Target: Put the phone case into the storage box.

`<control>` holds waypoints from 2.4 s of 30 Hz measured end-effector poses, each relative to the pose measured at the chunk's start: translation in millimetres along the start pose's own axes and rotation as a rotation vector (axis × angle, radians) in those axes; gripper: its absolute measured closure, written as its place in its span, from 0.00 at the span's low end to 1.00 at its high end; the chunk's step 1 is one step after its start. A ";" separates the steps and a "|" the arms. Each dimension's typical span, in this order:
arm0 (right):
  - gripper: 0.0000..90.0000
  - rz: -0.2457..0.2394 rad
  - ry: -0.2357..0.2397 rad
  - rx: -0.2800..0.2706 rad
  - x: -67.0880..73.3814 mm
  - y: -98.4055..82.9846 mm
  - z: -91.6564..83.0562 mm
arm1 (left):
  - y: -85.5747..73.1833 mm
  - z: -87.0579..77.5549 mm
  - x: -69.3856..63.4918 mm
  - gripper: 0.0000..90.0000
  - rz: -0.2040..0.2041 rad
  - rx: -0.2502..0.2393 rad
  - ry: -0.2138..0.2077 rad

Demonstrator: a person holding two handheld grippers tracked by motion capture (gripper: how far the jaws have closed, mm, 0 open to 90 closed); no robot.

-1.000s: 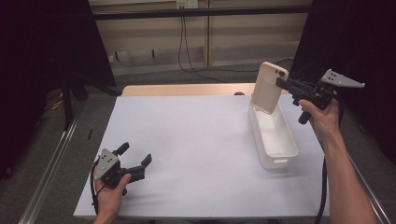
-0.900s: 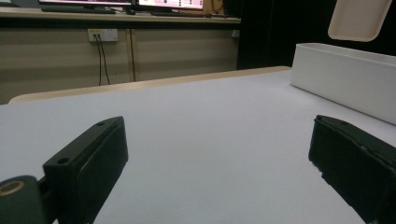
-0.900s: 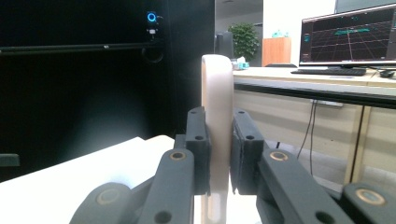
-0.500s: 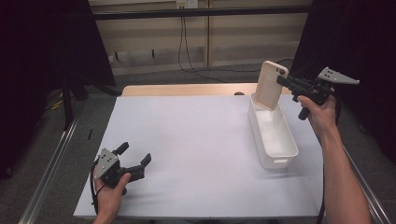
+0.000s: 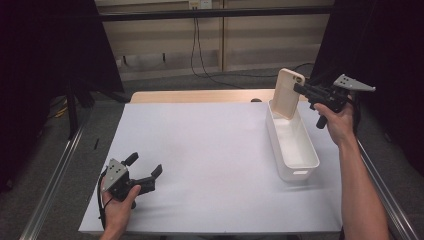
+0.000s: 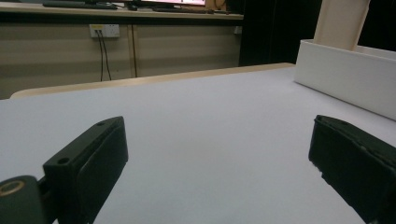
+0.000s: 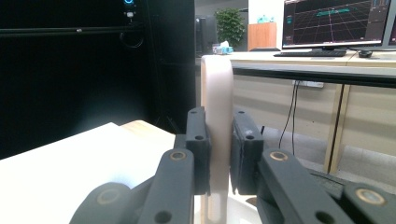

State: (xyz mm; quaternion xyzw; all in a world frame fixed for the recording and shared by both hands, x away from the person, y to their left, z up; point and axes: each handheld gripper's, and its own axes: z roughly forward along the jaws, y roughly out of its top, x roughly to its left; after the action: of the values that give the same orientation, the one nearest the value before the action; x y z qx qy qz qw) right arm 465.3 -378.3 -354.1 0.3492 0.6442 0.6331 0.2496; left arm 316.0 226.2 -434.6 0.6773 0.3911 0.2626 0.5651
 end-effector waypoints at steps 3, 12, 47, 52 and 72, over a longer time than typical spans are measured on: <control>0.89 -0.014 -0.009 0.009 -2.6 -5.0 2.6 | -0.2 0.1 0.3 0.05 0.000 -0.002 0.002; 0.89 -0.007 -0.013 0.028 -7.8 -17.4 9.7 | -1.0 0.5 1.0 0.05 -0.003 0.004 0.009; 0.89 -0.009 -0.018 0.123 -18.5 -47.7 25.0 | -2.1 1.9 1.7 0.05 0.007 0.012 0.013; 0.89 -0.022 -0.040 0.138 -22.0 -46.7 26.1 | -2.5 2.9 1.5 0.06 0.013 0.017 0.017; 0.89 -0.068 -0.132 0.161 -32.1 -48.7 32.7 | -3.5 5.3 1.2 0.06 0.014 0.024 0.020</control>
State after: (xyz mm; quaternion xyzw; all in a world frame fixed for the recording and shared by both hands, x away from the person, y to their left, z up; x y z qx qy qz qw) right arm 504.0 -379.6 -408.6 0.3872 0.6863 0.5462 0.2841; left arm 320.0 224.4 -439.2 0.6842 0.3950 0.2685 0.5511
